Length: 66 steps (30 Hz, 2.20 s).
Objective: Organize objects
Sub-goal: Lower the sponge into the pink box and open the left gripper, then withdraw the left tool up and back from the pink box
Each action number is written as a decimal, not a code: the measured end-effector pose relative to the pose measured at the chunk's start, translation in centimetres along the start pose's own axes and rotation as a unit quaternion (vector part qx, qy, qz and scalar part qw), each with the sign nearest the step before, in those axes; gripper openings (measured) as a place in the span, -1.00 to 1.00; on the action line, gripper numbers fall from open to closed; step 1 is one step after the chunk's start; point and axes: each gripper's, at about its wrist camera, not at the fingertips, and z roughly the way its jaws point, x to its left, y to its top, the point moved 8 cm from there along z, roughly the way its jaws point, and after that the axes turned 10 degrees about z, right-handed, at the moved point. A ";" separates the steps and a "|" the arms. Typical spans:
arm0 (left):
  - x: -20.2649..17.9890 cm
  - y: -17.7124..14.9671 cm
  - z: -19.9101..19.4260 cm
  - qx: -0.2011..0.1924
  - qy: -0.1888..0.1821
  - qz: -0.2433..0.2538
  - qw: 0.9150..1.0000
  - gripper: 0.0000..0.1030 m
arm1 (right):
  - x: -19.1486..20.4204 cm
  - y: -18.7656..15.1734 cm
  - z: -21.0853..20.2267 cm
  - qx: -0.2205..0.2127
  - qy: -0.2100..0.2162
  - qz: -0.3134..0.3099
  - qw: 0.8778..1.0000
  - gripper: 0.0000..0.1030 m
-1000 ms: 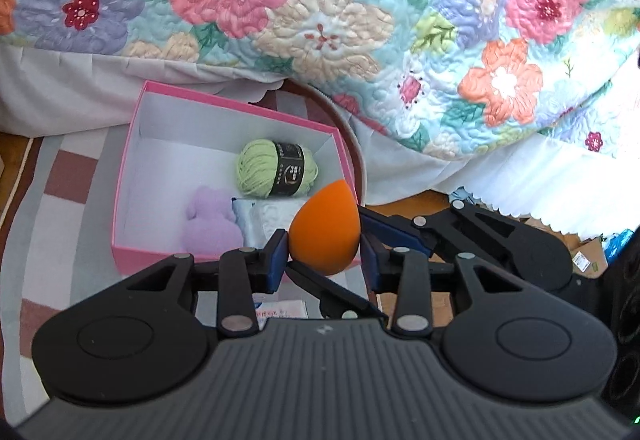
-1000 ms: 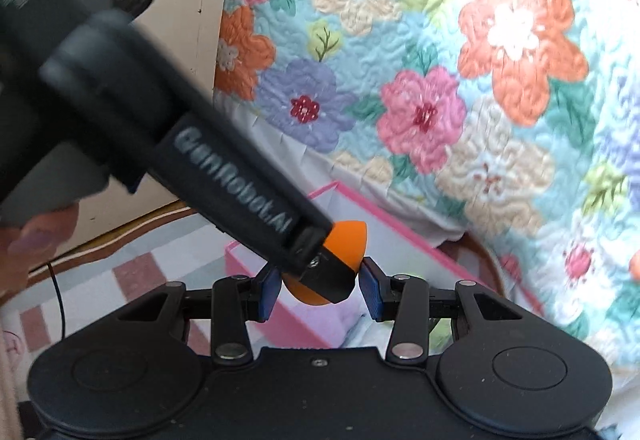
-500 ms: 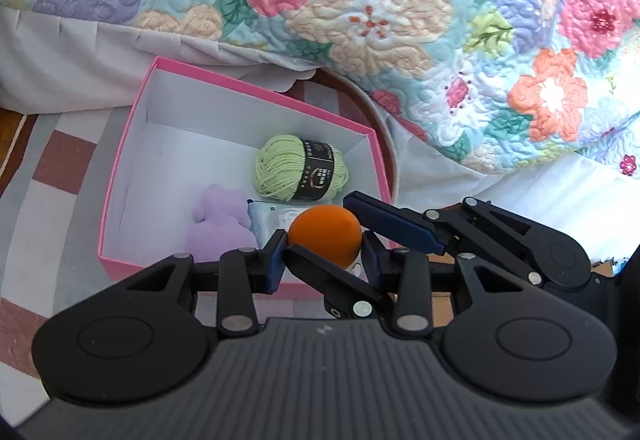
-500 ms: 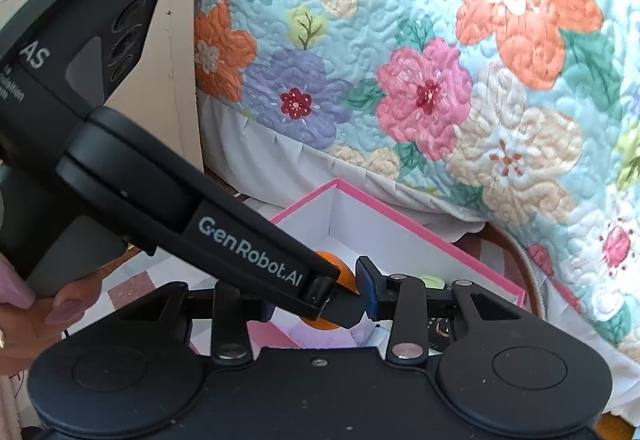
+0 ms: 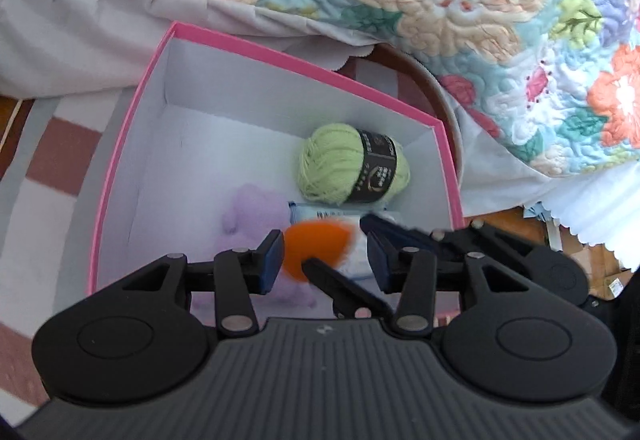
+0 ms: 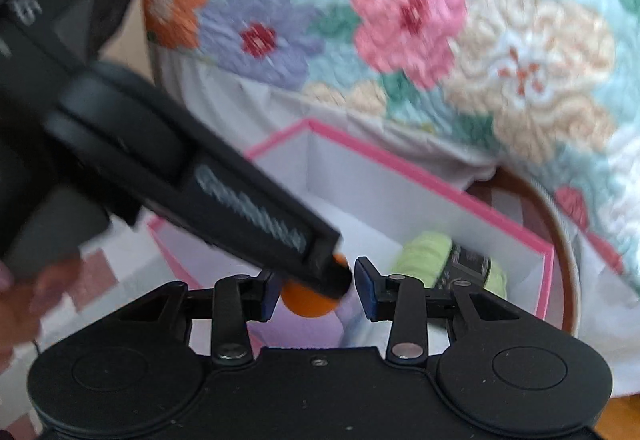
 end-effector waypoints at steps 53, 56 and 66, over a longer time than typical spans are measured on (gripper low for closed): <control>-1.6 -9.3 -15.2 0.063 0.099 0.138 0.983 0.33 | 1.9 -3.7 -16.8 0.027 0.021 0.099 0.995 0.22; -1.3 -10.1 -15.1 0.070 0.107 0.134 0.983 0.33 | 2.4 -4.3 -17.1 0.029 0.022 0.089 0.995 0.25; -1.4 -11.9 -14.6 0.089 0.118 0.137 0.979 0.47 | 3.1 -5.2 -18.1 0.028 0.040 0.076 0.996 0.53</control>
